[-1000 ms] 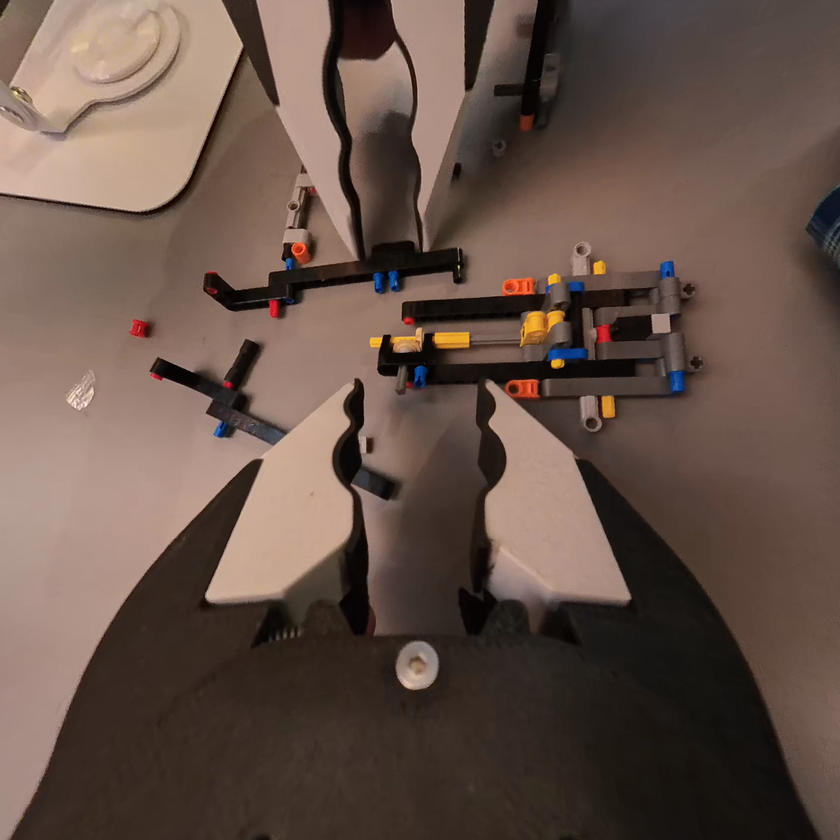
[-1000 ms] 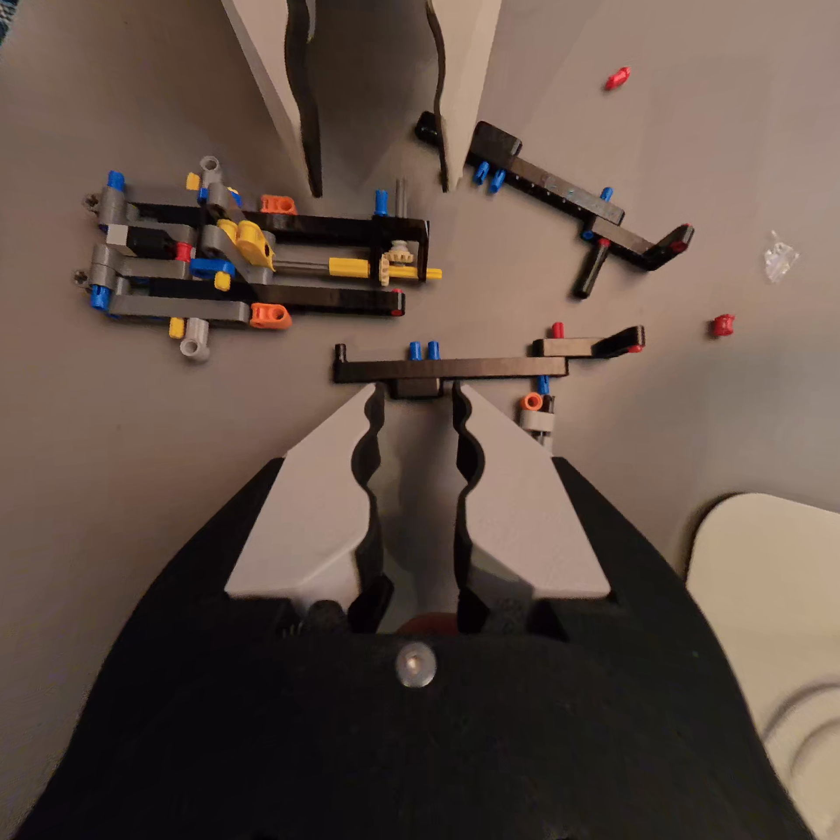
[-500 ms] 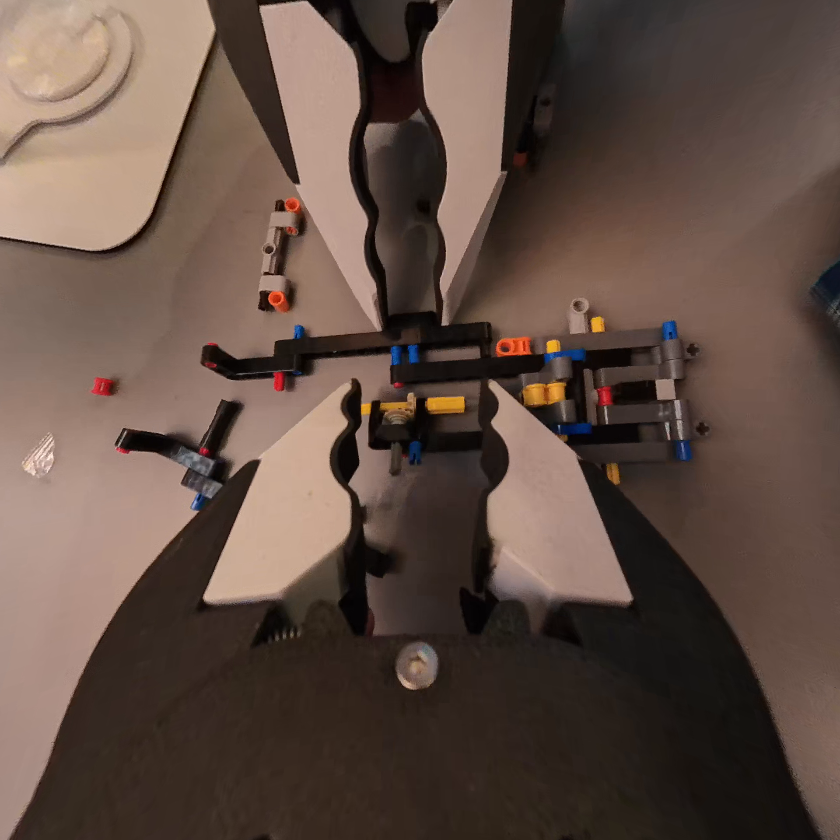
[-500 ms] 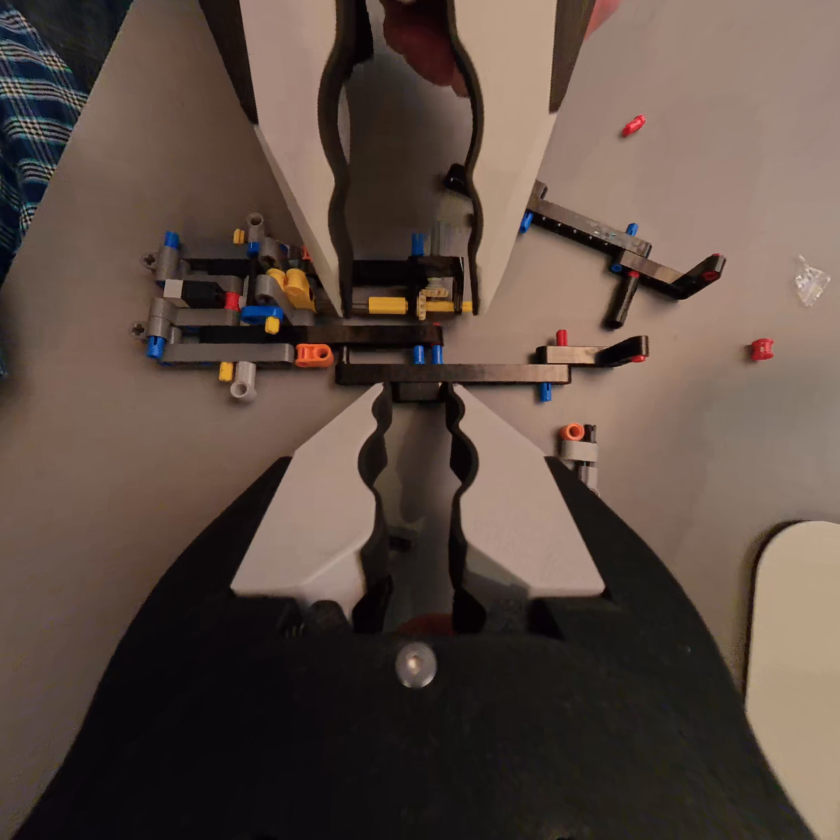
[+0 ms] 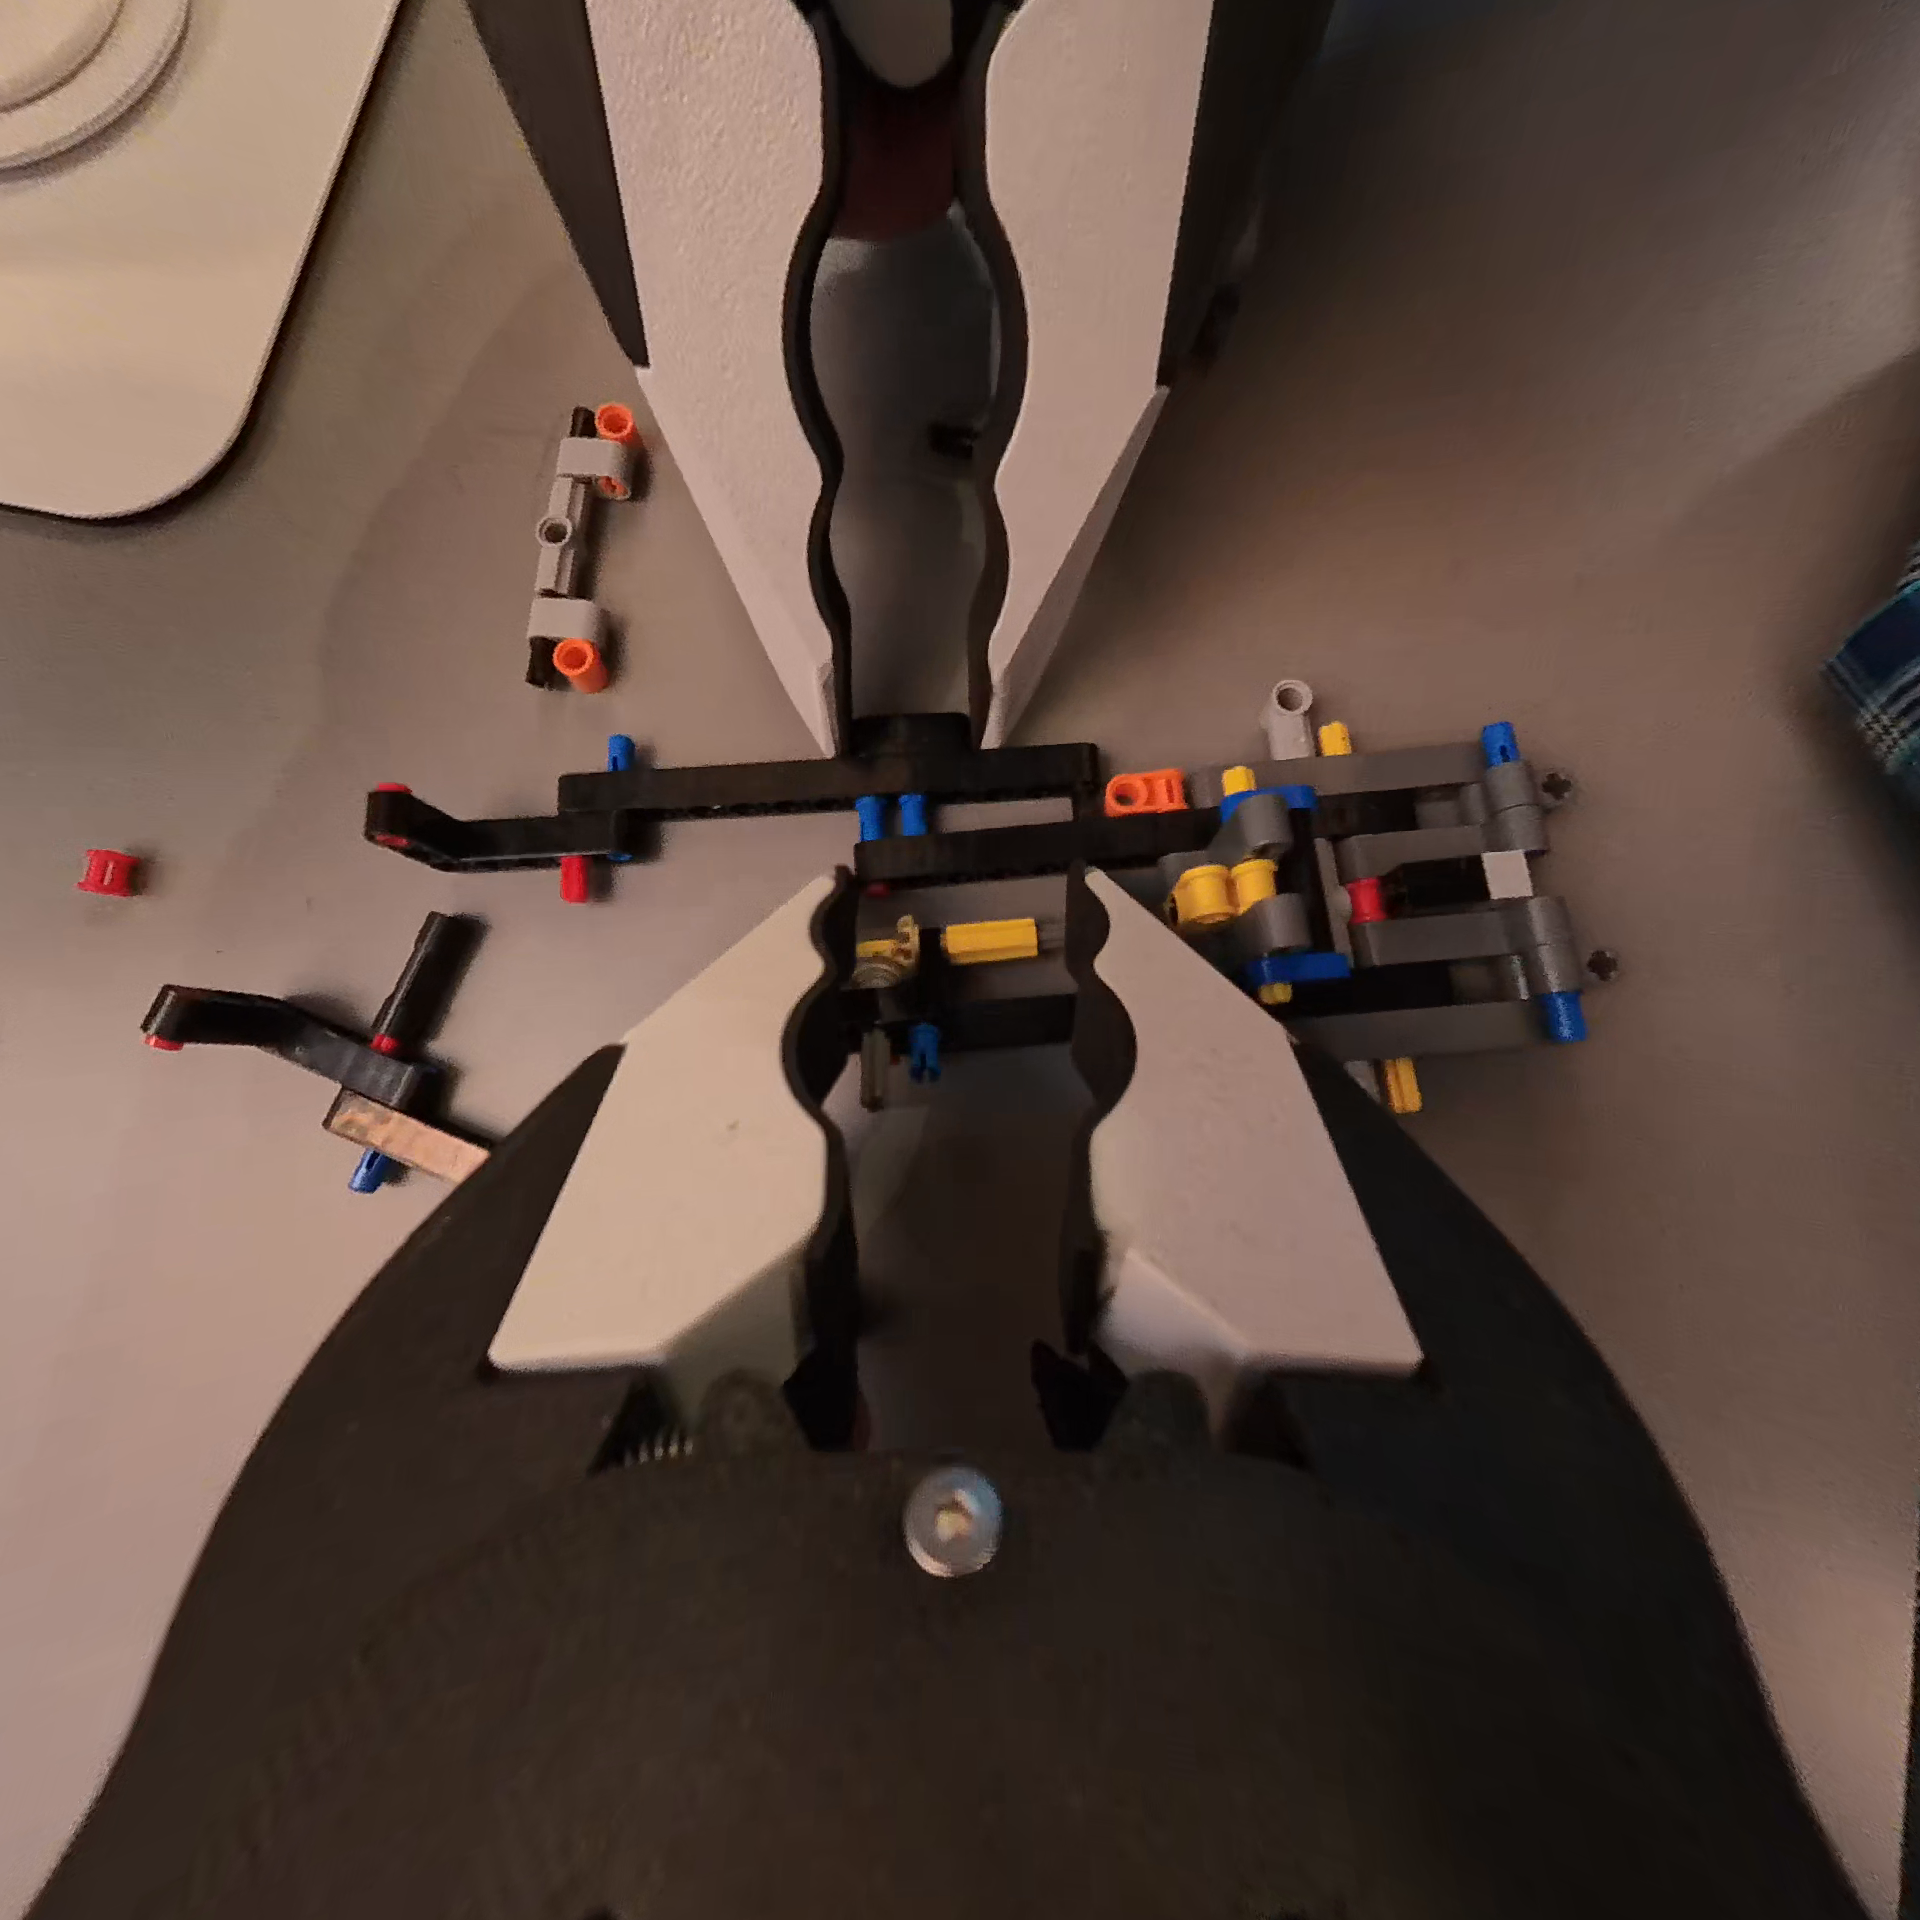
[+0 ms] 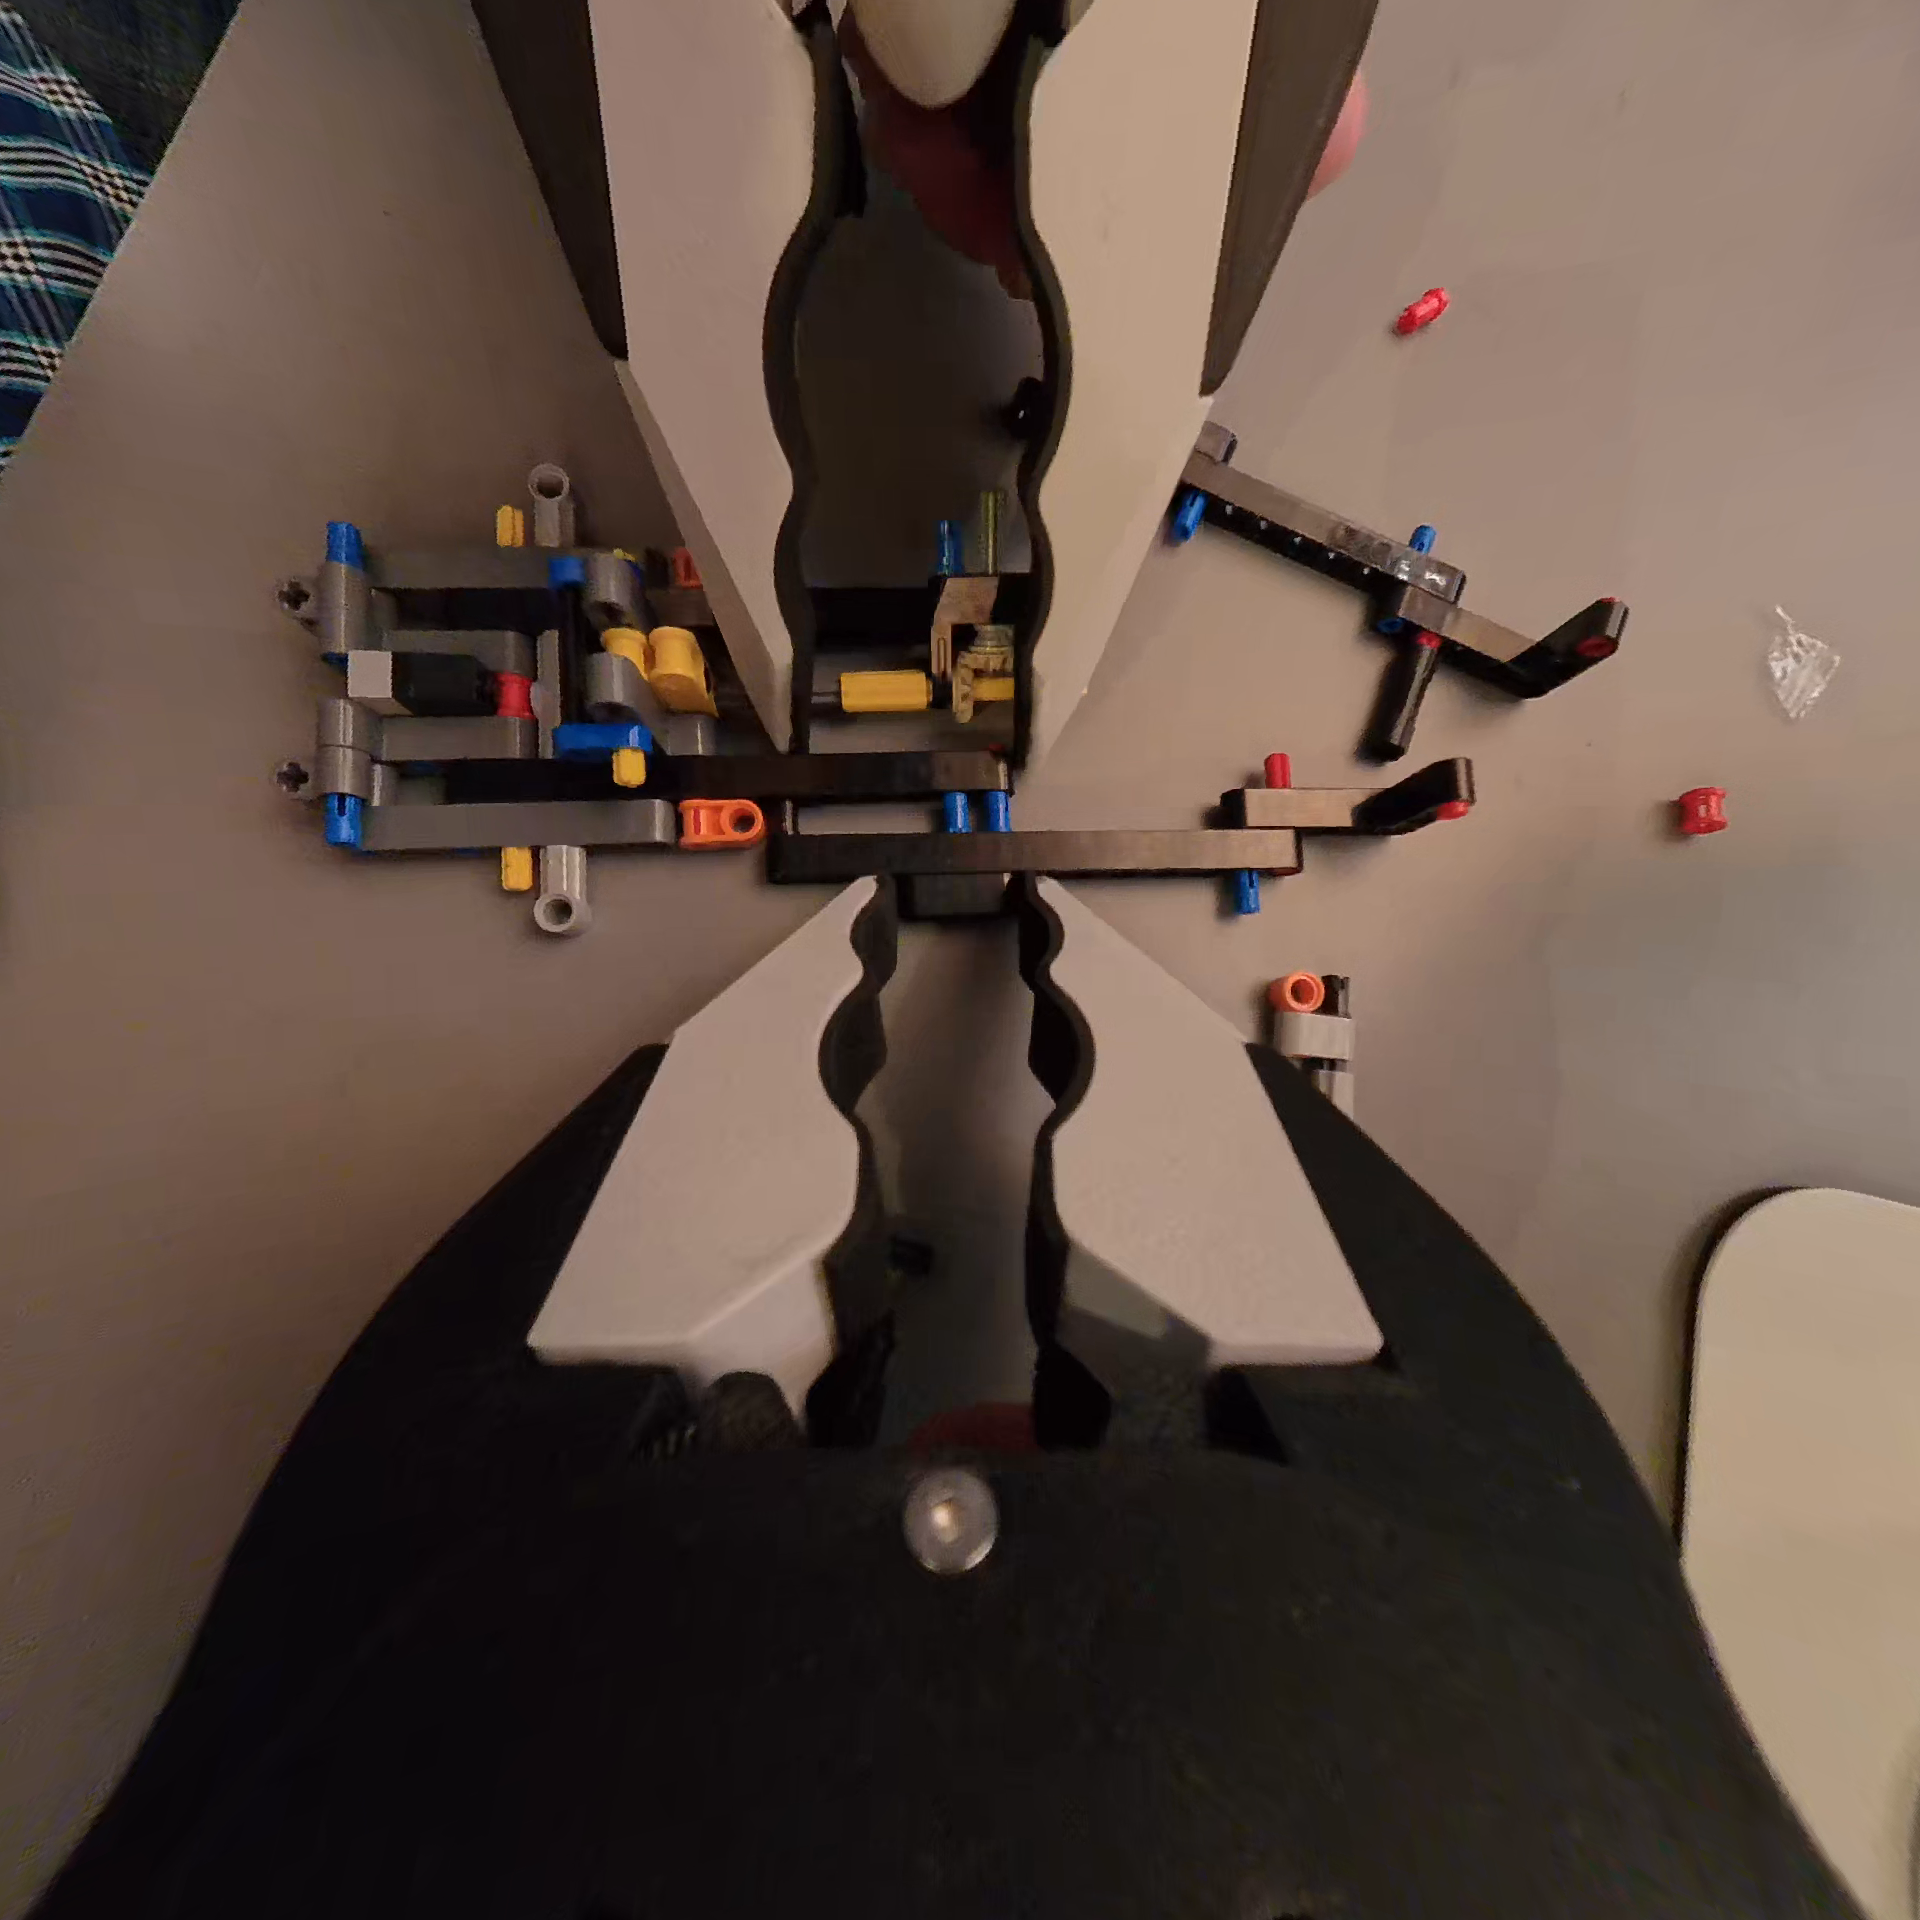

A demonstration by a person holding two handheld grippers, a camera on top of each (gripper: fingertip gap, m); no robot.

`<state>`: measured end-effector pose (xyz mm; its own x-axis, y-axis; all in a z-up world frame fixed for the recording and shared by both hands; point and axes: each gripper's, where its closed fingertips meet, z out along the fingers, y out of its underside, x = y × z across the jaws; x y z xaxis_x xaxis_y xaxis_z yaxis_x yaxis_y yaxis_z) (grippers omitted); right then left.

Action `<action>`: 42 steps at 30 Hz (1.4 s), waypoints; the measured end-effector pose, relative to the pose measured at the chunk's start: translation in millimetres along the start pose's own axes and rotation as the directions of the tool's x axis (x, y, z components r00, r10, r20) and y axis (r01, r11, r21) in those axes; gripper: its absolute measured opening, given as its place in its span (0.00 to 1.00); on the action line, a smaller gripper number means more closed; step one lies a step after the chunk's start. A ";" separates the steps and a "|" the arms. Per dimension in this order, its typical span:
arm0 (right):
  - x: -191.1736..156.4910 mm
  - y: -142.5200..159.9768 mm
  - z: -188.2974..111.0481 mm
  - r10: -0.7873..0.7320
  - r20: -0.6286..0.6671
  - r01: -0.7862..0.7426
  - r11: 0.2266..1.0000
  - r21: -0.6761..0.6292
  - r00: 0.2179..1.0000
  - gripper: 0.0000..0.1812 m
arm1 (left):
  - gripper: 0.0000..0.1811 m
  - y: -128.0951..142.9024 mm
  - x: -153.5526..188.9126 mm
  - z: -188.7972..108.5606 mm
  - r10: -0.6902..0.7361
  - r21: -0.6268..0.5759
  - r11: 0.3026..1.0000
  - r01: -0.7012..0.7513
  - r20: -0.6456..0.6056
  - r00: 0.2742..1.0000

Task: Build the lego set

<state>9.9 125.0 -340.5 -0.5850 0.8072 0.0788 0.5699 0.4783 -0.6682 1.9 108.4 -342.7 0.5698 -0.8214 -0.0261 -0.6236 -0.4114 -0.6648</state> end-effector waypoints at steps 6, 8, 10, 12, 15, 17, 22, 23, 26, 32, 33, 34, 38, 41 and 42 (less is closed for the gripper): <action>0.1 -0.4 0.5 -0.011 0.010 0.011 1.000 0.021 1.000 0.11 | 0.21 0.2 0.1 0.1 -0.008 0.023 1.000 0.009 -0.014 1.000; 0.2 -0.5 0.7 -0.025 0.012 0.024 1.000 0.020 1.000 0.11 | 0.21 0.1 0.1 0.2 -0.011 0.033 0.999 0.011 -0.015 1.000; 0.2 -0.4 0.6 -0.036 0.014 0.036 0.999 0.020 0.999 0.11 | 0.21 -0.1 0.1 0.1 -0.009 0.045 0.999 0.010 -0.012 1.000; 0.3 -0.3 0.6 -0.049 0.023 0.049 0.999 0.022 0.999 0.11 | 0.21 -0.4 0.0 0.0 -0.003 0.053 0.999 0.003 -0.002 1.000; 0.2 -0.6 0.7 -0.059 0.037 0.058 0.998 0.032 0.998 0.11 | 0.21 -0.5 -0.2 -0.3 -0.013 0.073 0.997 0.013 -0.001 1.000; 0.0 -0.5 0.5 -0.069 0.044 0.067 0.997 0.036 0.997 0.11 | 0.21 -1.0 -0.2 -0.5 -0.005 0.083 0.997 0.004 0.008 1.000; 1.1 -0.3 0.6 -0.078 0.065 0.076 0.997 0.027 0.995 0.11 | 0.20 -1.8 -2.7 -2.3 0.009 0.096 0.995 -0.012 0.029 1.000; 1.6 -0.3 0.7 -0.078 0.067 0.076 0.997 0.027 0.995 0.11 | 0.17 -1.8 -3.8 -3.3 0.012 0.101 0.995 -0.016 0.038 0.999; 4.1 -0.9 1.4 -0.067 0.062 0.065 0.997 0.039 0.996 0.11 | 0.17 -1.5 -1.1 -2.8 0.024 0.098 0.995 -0.026 0.025 0.999; 2.3 -0.6 0.3 -0.064 0.069 0.060 0.997 0.054 0.996 0.11 | 0.17 -1.2 -1.8 -2.2 0.013 0.094 0.995 -0.015 0.022 1.000; 1.1 -0.3 0.1 -0.067 0.074 0.063 0.996 0.056 0.995 0.11 | 0.17 -1.2 -1.8 -2.3 0.013 0.094 0.995 -0.015 0.022 1.000; 0.1 -0.4 -0.1 -0.069 0.077 0.065 0.996 0.057 0.995 0.11 | 0.17 -1.1 -1.8 -2.3 0.013 0.094 0.995 -0.015 0.021 1.000; -0.2 -0.8 0.2 -0.074 0.074 0.069 0.996 0.065 0.995 0.11 | 0.17 -1.1 -2.4 -2.4 0.007 0.093 0.996 -0.009 0.021 1.000; 0.3 -1.0 0.3 -0.071 0.072 0.066 0.995 0.070 0.995 0.11 | 0.17 -1.0 -2.3 -2.2 0.006 0.092 0.996 -0.008 0.020 1.000; 0.2 -1.0 0.3 -0.071 0.072 0.066 0.995 0.071 0.995 0.11 | 0.17 -1.0 -2.4 -2.3 0.006 0.092 0.996 -0.008 0.020 1.000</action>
